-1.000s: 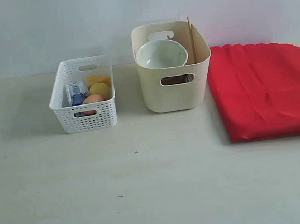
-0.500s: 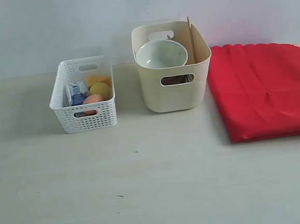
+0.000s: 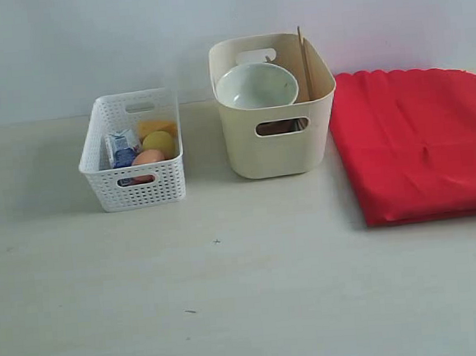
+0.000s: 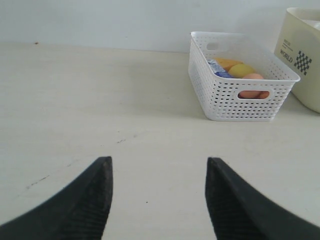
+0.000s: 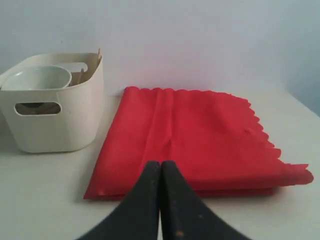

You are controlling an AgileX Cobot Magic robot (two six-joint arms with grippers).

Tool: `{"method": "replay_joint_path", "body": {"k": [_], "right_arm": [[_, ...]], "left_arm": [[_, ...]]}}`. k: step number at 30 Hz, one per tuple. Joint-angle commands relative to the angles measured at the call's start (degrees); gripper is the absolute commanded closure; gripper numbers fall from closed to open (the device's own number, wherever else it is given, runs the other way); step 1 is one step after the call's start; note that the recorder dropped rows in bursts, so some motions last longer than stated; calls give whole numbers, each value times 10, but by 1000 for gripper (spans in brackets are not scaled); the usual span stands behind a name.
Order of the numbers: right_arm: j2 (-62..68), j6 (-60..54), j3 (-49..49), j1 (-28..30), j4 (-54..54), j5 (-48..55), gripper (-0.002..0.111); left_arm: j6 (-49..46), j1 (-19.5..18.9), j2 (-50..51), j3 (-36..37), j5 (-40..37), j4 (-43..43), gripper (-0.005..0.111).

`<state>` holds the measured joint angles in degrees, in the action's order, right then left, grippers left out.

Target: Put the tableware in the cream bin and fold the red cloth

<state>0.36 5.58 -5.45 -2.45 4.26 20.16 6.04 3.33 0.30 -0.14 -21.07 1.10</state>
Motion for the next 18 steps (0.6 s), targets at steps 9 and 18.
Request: {"method": "replay_joint_path", "body": {"k": [9,18], "right_arm": [[-4,4,55,-2,10,-18,108],[-4,3,55,-2,4,-17,108]], "left_arm": [[3,-1,-3,1,6,-2,52],[3,-1,-3,1,6,-2,52]]}}
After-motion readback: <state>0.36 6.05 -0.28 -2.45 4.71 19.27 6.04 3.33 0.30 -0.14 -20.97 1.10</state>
